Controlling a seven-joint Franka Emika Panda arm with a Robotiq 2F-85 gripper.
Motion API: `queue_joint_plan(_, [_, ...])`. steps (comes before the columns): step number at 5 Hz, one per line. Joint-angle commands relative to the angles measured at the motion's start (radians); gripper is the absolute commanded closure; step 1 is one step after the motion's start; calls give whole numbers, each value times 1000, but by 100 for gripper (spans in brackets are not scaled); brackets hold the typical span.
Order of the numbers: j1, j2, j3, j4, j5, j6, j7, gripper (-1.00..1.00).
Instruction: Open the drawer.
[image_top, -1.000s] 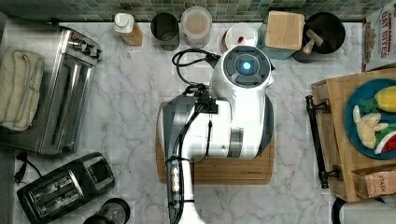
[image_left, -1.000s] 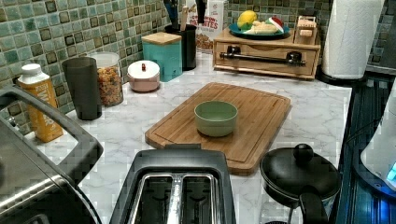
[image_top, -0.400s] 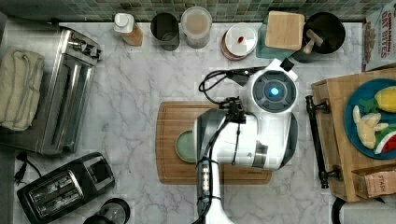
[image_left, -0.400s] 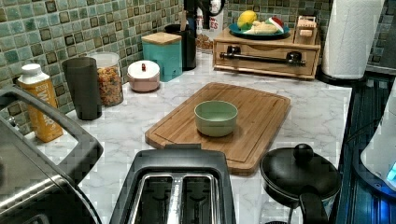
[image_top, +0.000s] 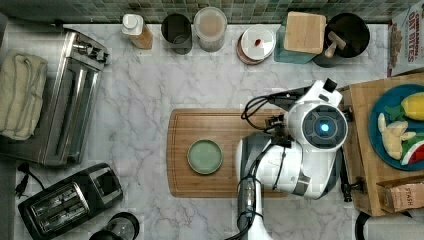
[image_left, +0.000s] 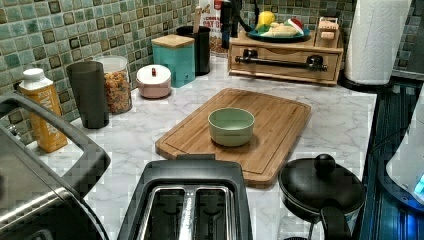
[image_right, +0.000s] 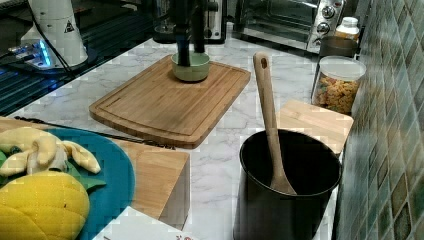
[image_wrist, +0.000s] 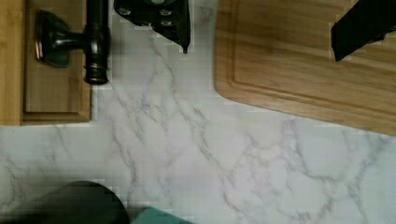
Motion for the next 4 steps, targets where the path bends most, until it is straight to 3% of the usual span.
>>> queue_joint_plan(1, [-89,-52,-112,-76,-53,110,-172,-100])
queue_joint_plan(4, [-117,53,-147,-35,-1,200,-301,-100])
